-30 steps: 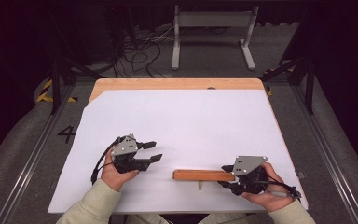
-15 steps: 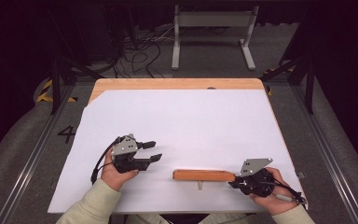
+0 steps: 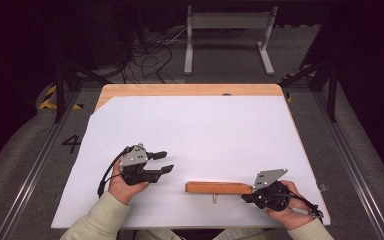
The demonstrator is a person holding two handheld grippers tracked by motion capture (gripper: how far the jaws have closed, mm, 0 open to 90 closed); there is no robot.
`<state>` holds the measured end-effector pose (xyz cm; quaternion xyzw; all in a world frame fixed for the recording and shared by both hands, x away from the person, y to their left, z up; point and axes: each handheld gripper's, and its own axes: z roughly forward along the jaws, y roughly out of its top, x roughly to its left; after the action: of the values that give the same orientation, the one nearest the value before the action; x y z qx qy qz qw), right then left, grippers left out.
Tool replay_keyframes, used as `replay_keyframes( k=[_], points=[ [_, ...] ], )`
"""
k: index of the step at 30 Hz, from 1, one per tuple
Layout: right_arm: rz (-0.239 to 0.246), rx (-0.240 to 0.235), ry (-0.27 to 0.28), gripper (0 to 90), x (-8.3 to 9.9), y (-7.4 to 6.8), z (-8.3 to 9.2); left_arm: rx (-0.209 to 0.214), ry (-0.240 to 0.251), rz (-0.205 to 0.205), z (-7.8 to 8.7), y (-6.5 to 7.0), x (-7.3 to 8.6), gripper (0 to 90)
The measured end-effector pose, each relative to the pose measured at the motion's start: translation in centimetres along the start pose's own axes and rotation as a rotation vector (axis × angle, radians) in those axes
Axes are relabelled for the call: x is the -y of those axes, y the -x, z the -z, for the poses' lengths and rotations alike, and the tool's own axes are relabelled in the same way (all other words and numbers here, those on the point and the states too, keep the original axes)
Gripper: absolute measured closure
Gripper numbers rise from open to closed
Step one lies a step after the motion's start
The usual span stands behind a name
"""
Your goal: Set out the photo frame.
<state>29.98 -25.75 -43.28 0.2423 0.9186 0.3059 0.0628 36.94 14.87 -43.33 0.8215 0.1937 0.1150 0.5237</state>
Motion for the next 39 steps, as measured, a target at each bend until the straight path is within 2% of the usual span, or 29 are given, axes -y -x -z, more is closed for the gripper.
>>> replay_keyframes(
  k=[4,10,22,28,35,39],
  points=[
    [-0.019,-0.033,0.035,90.0,0.1,0.3,-0.4,0.003,0.004,0.000,0.0,0.0,0.0,47.2],
    [-0.051,-0.036,0.065,90.0,0.3,0.9,-0.4,0.005,0.002,0.000,0.0,0.1,0.0,47.2],
    [-0.124,0.007,0.071,90.0,-0.6,2.6,-1.0,0.006,0.002,-0.004,0.0,0.2,0.0,46.2],
    [-0.155,0.016,0.081,90.0,-1.7,4.4,-1.7,-0.002,0.001,0.005,0.2,0.1,0.2,46.1],
    [-0.171,0.034,0.085,90.0,-2.9,5.4,-2.5,-0.016,0.007,0.015,0.7,0.1,0.5,46.1],
    [-0.208,0.033,0.099,90.0,-3.9,6.6,-3.2,-0.029,0.007,0.020,1.1,0.1,0.8,46.0]
  ],
)
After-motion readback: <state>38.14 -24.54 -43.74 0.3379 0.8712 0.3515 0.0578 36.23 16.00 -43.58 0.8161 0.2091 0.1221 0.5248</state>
